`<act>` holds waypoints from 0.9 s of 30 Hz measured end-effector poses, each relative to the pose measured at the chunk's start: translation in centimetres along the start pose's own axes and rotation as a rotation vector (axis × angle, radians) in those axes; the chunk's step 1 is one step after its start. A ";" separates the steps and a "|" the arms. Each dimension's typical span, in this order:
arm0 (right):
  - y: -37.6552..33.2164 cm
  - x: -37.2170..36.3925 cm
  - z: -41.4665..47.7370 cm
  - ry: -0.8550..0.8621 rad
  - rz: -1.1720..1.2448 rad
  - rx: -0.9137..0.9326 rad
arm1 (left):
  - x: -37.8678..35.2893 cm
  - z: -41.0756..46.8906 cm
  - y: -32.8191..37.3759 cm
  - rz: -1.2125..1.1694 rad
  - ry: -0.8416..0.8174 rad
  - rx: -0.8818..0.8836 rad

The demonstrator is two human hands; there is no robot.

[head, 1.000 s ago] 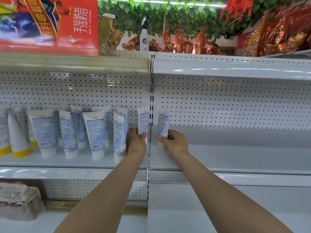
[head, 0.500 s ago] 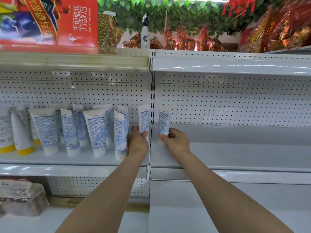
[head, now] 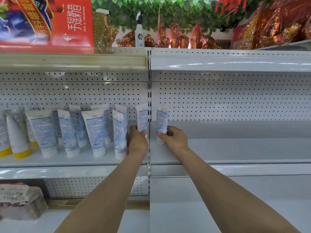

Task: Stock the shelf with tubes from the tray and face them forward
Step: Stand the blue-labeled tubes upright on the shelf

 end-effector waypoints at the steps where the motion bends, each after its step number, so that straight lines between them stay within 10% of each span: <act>1: 0.0 0.0 0.0 0.003 -0.003 0.001 | 0.0 0.0 0.0 -0.001 -0.003 -0.004; 27: -1.7 3.1 -8.6 0.143 -0.191 -0.265 | 0.9 -5.8 0.7 0.213 -0.221 0.001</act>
Point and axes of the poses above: each hand's wrist, its own z-axis towards the middle knuckle, its own x-axis out of the back of the hand, y = z × x, the point moved 10 cm from there along z, towards the middle knuckle, and after that the axes turned 5 degrees about z, right-handed, at the moved point
